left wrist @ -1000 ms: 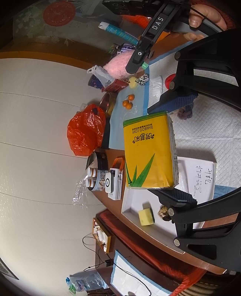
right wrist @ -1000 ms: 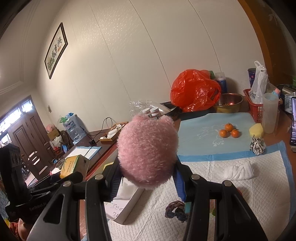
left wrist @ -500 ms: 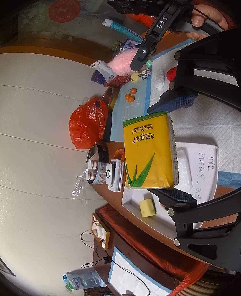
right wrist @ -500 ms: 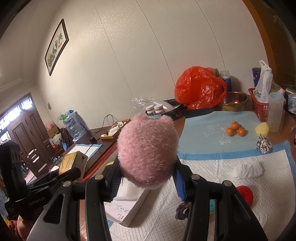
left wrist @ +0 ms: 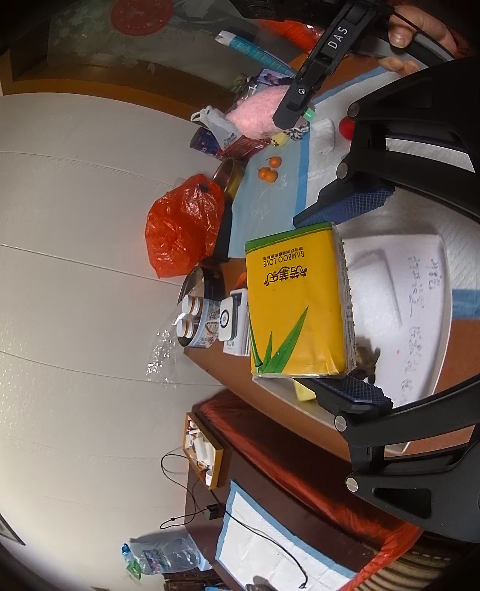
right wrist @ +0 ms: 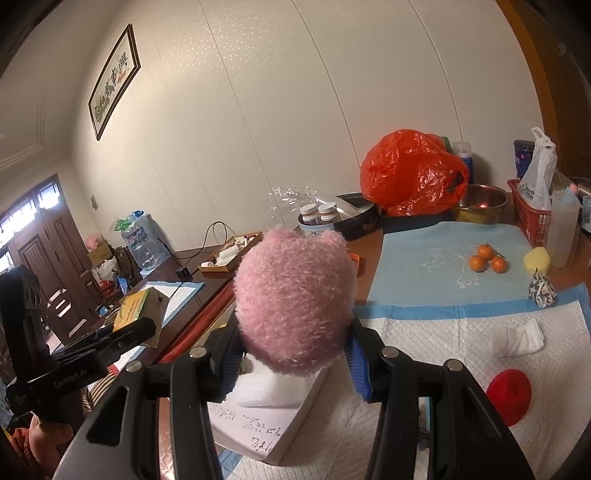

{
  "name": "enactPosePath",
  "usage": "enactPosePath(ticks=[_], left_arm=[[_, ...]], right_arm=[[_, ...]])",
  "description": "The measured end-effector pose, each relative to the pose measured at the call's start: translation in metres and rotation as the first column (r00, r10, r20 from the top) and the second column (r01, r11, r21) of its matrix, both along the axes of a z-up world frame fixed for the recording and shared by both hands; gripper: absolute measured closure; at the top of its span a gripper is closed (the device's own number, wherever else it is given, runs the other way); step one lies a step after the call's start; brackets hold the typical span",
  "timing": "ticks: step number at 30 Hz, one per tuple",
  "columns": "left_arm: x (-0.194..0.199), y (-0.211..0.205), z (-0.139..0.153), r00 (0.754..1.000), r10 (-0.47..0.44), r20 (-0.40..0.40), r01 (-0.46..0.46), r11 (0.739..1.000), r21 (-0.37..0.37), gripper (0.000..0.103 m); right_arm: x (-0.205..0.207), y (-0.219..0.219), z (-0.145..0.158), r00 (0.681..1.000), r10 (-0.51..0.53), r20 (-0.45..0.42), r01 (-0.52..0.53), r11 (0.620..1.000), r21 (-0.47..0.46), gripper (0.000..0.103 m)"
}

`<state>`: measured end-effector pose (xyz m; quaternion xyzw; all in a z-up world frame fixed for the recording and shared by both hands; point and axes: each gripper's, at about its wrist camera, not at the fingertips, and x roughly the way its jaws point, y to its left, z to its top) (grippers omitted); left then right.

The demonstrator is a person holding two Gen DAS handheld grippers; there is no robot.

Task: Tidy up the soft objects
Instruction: 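Carry the tissue pack in the left tool while the right tool carries the pink plush toward the tray, then open the left tool over the tray while the right tool releases the pink plush there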

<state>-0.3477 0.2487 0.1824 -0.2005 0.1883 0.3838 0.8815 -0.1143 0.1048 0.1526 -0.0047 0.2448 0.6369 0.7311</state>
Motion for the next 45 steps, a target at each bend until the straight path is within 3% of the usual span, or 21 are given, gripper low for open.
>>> enactPosePath(ticks=[4,9,20,34,45], left_arm=[[-0.011,0.022,0.0,1.0,0.023,-0.001,-0.023,1.0,0.003,0.029],[-0.021,0.047,-0.009,0.999,0.05,0.006,-0.05,0.998,-0.043,0.029],[-0.012,0.074,-0.039,0.995,0.088,-0.047,-0.092,0.992,-0.088,0.029],[0.025,0.094,-0.104,0.974,0.105,-0.199,-0.15,0.962,-0.228,0.029],[0.039,0.092,-0.125,0.956,0.104,-0.273,-0.176,0.951,-0.255,0.029]], right_arm=[[-0.015,0.014,0.008,0.999,0.025,0.045,-0.025,1.0,0.006,0.053],[-0.033,0.035,0.009,0.995,0.075,0.071,-0.074,0.997,-0.011,0.053],[-0.05,0.086,0.002,0.976,0.159,0.148,-0.154,0.987,-0.045,0.053],[-0.019,0.141,-0.058,0.974,0.224,-0.037,-0.227,0.963,-0.147,0.052],[-0.012,0.162,-0.095,0.957,0.265,-0.121,-0.286,0.933,-0.218,0.052]])
